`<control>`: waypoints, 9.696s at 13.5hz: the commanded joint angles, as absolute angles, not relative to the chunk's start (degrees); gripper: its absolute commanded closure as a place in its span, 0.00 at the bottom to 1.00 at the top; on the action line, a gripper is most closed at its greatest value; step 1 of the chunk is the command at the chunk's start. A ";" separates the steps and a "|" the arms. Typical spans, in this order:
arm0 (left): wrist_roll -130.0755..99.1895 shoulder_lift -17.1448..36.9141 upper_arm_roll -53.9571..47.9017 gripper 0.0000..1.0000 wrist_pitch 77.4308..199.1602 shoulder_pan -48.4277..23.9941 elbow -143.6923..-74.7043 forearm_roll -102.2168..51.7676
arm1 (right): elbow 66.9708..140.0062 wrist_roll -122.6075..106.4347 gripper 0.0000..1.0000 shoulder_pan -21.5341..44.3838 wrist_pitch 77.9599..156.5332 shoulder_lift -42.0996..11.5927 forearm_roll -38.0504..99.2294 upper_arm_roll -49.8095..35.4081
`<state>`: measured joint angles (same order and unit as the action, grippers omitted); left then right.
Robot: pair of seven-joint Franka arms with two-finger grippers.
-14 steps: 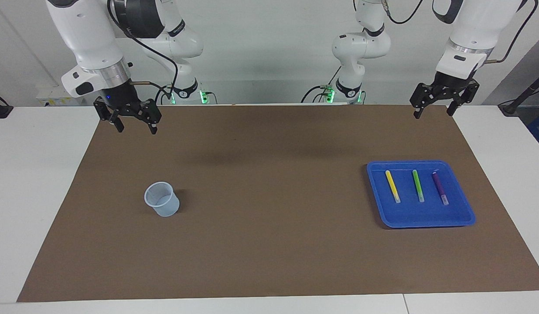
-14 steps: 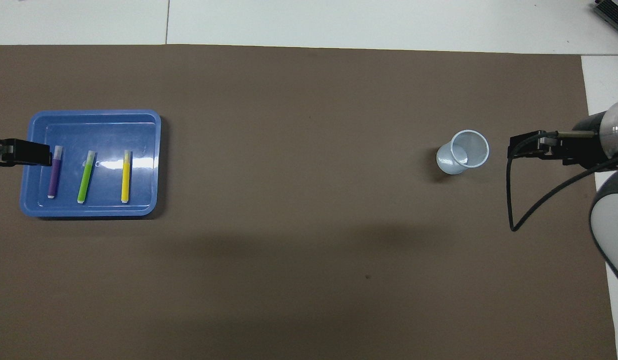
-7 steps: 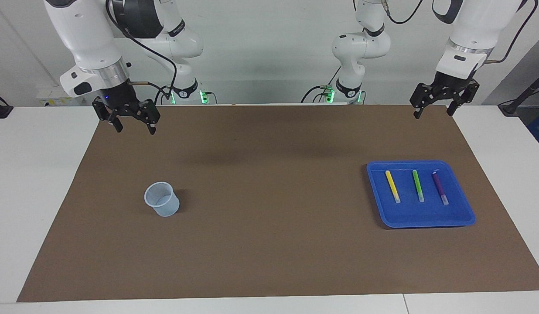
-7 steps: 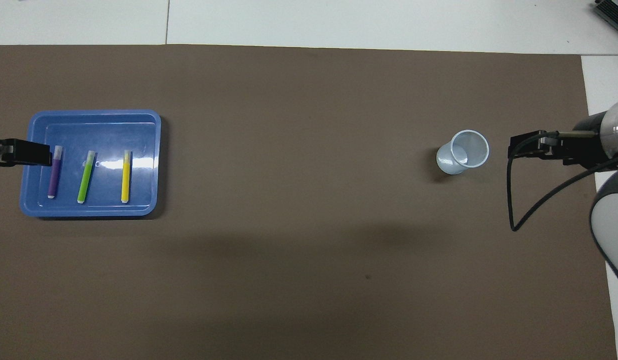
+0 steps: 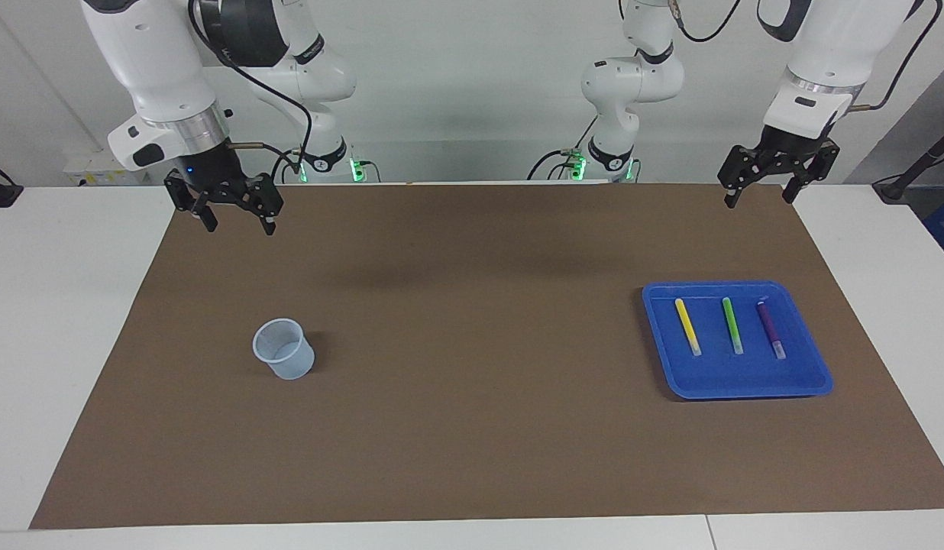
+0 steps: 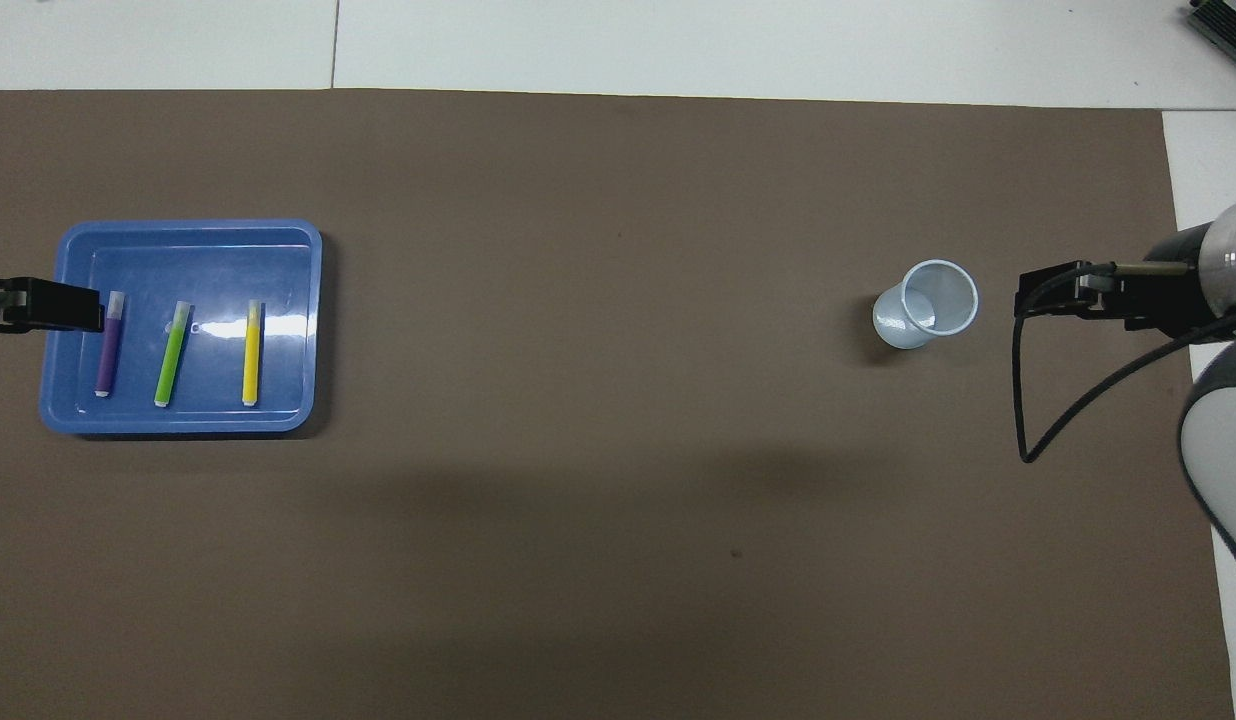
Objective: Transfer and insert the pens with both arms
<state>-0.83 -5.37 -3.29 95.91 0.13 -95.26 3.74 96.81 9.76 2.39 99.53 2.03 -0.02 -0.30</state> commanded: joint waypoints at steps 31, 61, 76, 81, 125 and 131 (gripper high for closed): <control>-0.53 -6.15 -2.90 0.00 95.19 -0.17 -95.71 3.16 | 98.17 8.35 0.00 1.67 99.76 3.34 1.32 -0.44; -0.53 -6.15 -2.90 0.00 95.19 -0.09 -95.71 3.16 | 100.72 7.47 0.00 4.92 101.69 10.20 7.29 -1.32; -0.53 -6.59 -2.81 0.00 93.43 2.37 -96.06 3.16 | 105.38 23.82 0.00 6.24 102.13 9.40 22.50 -1.32; 0.17 -6.50 -2.81 0.00 94.31 2.46 -95.71 3.25 | 108.28 22.06 0.00 12.48 110.21 9.58 19.60 -1.58; -2.11 12.14 -2.81 1.00 123.35 4.39 -112.79 -5.18 | 100.37 26.54 0.01 22.76 135.62 -8.88 24.08 -1.58; -29.02 10.11 -4.21 1.00 107.93 1.25 -106.26 -14.92 | 100.20 27.25 0.05 22.76 136.58 -9.40 25.05 -1.67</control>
<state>-18.06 10.24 -3.59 109.38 3.74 -106.57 -12.19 100.54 27.23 22.88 136.87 -9.40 23.57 -1.58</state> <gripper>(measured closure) 0.828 0.040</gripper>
